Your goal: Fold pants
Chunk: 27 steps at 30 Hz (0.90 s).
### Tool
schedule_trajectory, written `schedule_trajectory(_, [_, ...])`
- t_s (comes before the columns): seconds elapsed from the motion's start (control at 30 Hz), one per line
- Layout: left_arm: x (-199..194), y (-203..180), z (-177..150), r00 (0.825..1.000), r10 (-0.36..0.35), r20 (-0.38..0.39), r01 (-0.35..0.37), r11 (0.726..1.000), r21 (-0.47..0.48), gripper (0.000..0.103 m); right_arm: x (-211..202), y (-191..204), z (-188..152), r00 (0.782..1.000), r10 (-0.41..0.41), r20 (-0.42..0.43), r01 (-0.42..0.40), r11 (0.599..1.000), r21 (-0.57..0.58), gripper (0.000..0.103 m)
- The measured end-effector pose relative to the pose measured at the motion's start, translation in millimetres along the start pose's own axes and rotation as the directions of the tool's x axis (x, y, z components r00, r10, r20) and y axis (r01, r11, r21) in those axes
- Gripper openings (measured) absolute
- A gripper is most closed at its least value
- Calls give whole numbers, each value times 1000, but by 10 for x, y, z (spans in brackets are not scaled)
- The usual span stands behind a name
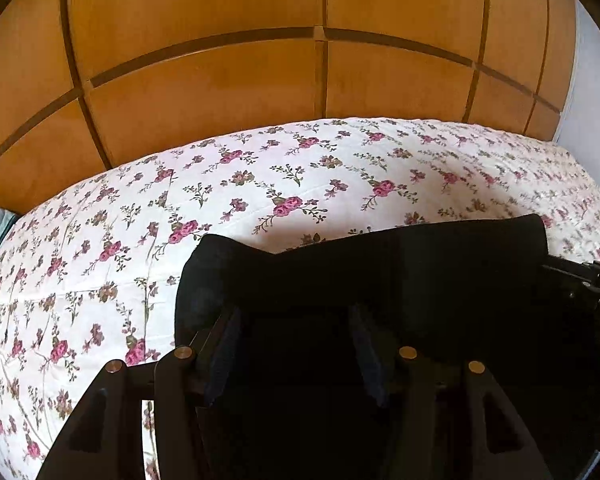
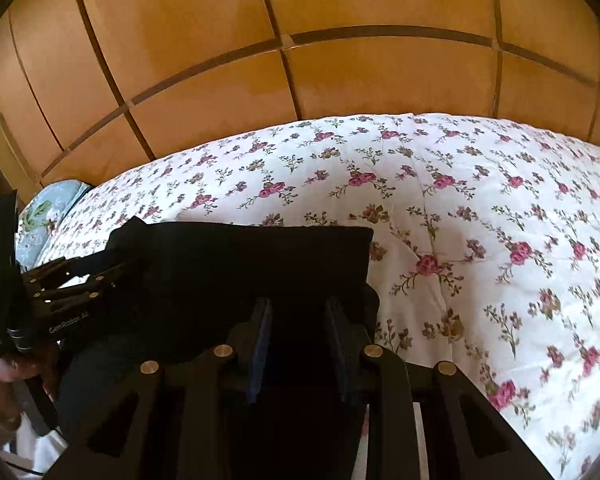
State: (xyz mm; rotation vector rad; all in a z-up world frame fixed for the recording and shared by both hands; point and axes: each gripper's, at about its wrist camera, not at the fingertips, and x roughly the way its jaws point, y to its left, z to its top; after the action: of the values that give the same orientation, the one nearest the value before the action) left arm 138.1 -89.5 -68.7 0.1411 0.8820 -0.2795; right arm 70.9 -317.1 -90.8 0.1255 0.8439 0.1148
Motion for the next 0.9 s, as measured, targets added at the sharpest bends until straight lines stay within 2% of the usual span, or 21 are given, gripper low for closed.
schedule_trajectory(0.1, [34, 30, 37, 1000, -9, -13, 8, 1000, -17, 56, 59, 51, -10, 999, -36, 16, 37, 999, -39, 26])
schedule_trajectory(0.3, [57, 63, 30, 1000, -28, -12, 28, 999, -29, 56, 70, -6, -22, 999, -11, 37, 11, 1000, 2, 26])
schedule_trajectory(0.43, [42, 62, 19, 1000, -29, -6, 29, 999, -32, 56, 62, 24, -51, 998, -22, 55, 22, 1000, -3, 26])
schedule_trajectory(0.7, [-154, 127, -114, 998, -48, 41, 50, 996, -69, 56, -99, 20, -205, 993, -13, 121, 11, 1000, 17, 27])
schedule_trajectory(0.8, [-246, 136, -207, 997, -49, 57, 52, 997, -61, 56, -190, 35, -277, 992, -23, 120, 20, 999, 29, 27])
schedule_trajectory(0.87, [-313, 115, -258, 998, -37, 59, 40, 998, -47, 56, -251, 50, -324, 992, -35, 118, 30, 999, 45, 30])
schedule_trajectory(0.9, [-335, 112, -278, 998, -34, 58, 36, 998, -46, 56, -270, 56, -350, 992, -49, 113, 43, 998, 54, 36])
